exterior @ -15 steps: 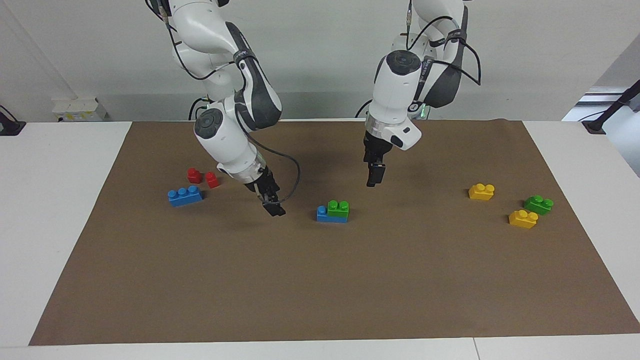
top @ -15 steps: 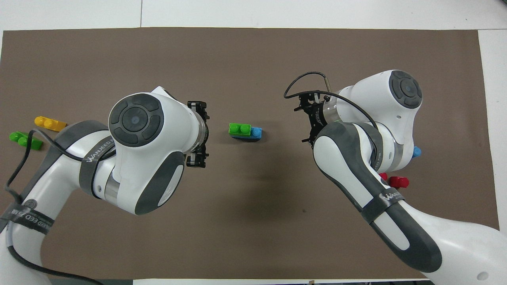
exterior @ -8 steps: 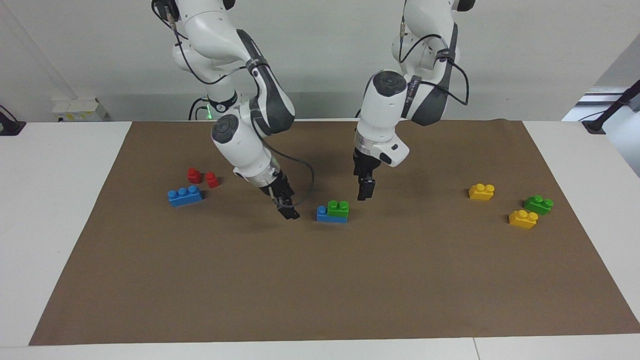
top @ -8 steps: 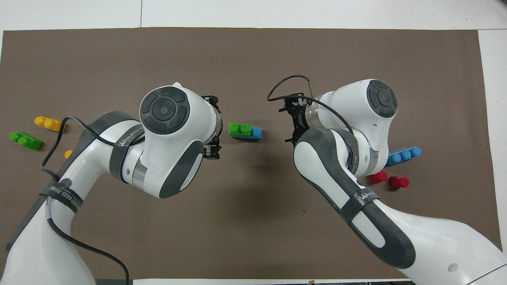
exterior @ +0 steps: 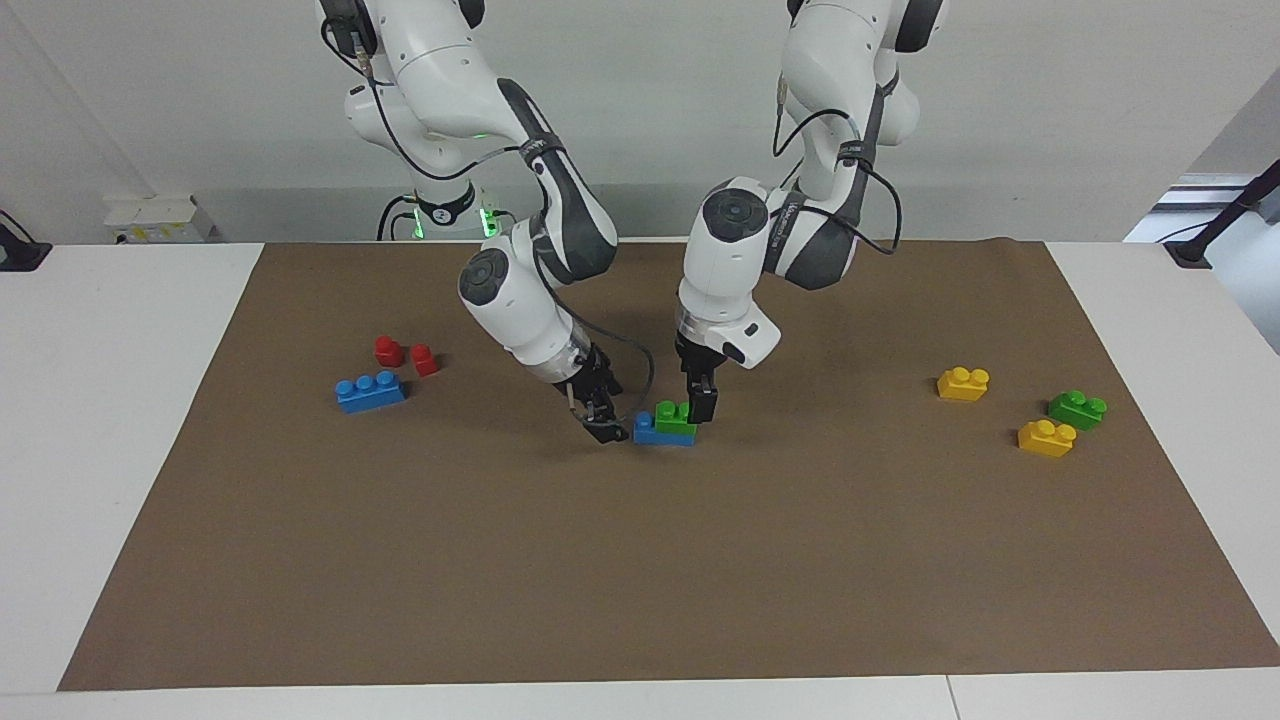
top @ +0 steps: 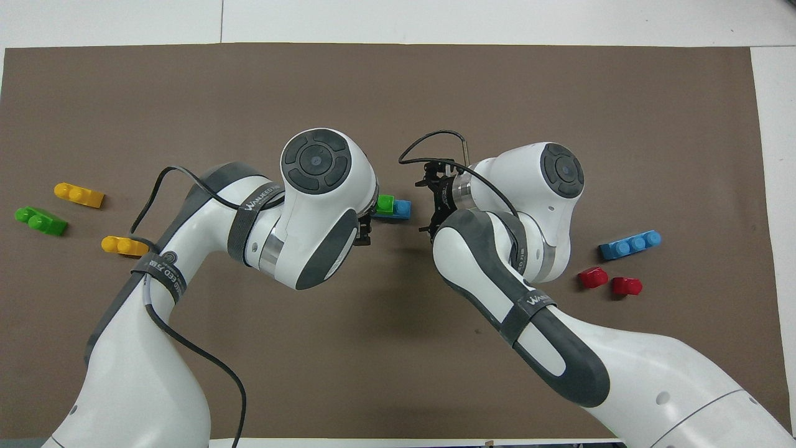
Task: Remove green block with left arm and hold with right
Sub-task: 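Grasp the green brick with the left gripper while the right gripper grasps the blue brick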
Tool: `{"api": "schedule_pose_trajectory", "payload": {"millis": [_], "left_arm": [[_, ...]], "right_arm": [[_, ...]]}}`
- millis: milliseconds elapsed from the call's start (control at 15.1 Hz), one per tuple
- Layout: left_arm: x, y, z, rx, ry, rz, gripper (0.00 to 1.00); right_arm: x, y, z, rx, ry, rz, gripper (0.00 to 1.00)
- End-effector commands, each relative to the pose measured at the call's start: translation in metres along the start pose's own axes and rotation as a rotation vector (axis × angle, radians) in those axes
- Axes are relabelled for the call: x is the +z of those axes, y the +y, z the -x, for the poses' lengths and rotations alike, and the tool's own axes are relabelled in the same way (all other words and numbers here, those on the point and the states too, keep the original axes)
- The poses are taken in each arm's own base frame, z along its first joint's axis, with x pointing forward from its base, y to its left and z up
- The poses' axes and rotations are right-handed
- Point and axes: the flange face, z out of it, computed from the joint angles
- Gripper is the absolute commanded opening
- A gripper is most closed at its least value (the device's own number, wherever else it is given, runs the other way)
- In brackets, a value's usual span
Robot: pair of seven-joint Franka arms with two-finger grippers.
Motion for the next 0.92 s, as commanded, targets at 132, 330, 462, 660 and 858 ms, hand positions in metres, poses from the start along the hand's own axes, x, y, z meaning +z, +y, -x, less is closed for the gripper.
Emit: {"api": "schedule_pose_trajectory", "payload": {"millis": [132, 330, 462, 660, 858], "left_arm": [[0.019, 0.007, 0.002, -0.038, 0.030, 0.001, 1.00], [0.024, 0.004, 0.006, -0.035, 0.034, -0.006, 1.00], [0.028, 0.004, 0.007, -0.046, 0.032, 0.002, 1.00], [0.028, 0.005, 0.008, -0.040, 0.034, 0.016, 1.00], [0.031, 0.003, 0.009, -0.049, 0.032, 0.024, 1.00]], "right_arm": [[0.014, -0.008, 0.004, 0.088, -0.023, -0.020, 0.94], [0.023, -0.008, 0.007, 0.104, -0.029, -0.049, 0.95], [0.027, -0.008, 0.008, 0.099, -0.027, -0.062, 0.95], [0.034, -0.006, 0.008, 0.089, -0.021, -0.066, 0.95], [0.039, -0.003, 0.008, 0.086, -0.017, -0.061, 0.94]]}}
